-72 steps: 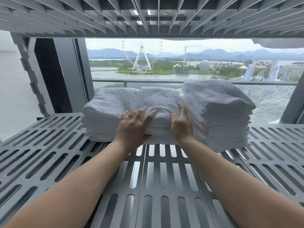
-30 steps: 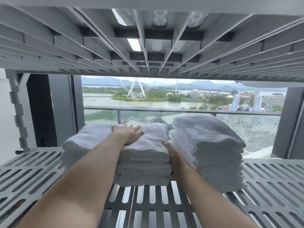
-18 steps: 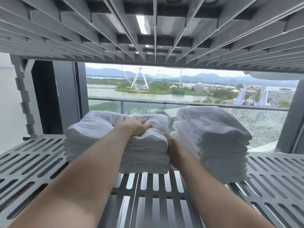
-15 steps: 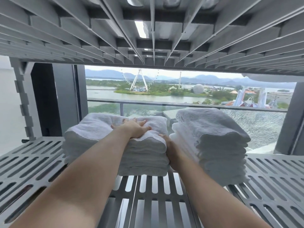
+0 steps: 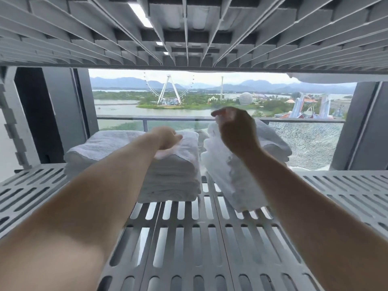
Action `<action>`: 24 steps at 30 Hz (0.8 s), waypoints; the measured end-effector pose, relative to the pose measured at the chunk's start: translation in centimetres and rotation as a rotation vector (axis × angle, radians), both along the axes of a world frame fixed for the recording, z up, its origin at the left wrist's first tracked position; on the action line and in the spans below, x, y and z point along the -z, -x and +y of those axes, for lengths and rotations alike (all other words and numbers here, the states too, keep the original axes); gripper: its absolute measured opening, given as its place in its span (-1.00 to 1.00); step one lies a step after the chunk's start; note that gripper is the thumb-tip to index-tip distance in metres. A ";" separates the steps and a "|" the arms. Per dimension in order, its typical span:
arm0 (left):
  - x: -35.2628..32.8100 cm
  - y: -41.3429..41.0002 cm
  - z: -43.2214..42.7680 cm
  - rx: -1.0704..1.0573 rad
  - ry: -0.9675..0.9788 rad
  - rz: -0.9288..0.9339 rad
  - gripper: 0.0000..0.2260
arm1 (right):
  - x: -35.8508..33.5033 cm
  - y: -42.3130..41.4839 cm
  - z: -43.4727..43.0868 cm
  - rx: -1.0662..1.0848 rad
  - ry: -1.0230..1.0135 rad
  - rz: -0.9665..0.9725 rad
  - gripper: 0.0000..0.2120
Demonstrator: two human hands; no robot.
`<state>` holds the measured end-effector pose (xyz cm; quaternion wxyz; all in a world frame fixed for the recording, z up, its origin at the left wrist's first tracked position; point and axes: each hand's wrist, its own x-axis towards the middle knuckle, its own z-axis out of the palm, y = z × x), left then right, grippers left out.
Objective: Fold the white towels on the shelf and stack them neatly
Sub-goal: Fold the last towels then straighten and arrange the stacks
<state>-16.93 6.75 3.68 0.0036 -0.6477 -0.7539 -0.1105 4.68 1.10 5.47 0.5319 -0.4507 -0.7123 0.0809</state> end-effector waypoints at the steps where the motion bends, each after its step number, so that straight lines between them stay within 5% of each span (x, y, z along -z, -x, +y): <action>1: -0.1 -0.9 -0.3 0.022 -0.041 -0.059 -0.51 | -1.2 -1.6 -0.1 0.006 -0.041 0.032 -0.74; 7: 0.6 -7.4 -1.7 0.177 -0.270 -0.472 -0.58 | -2.2 -13.1 5.6 0.210 0.174 0.288 -0.70; 10: 2.3 -11.8 -2.4 0.200 -0.268 -0.601 -0.51 | 2.8 -16.8 8.2 0.045 0.539 0.597 -0.66; 13: 4.7 -15.8 -3.2 0.164 -0.323 -0.831 -0.43 | 7.5 -17.6 8.8 -0.154 0.793 0.667 -0.63; 18: 9.7 -19.1 -5.4 -0.004 -0.376 -1.355 -0.38 | 11.8 -17.7 10.1 -0.276 0.834 0.703 -0.72; 24: 10.0 -20.1 -5.7 -0.004 -0.405 -1.624 -0.37 | 13.0 -16.0 10.4 -0.444 0.932 0.764 -0.72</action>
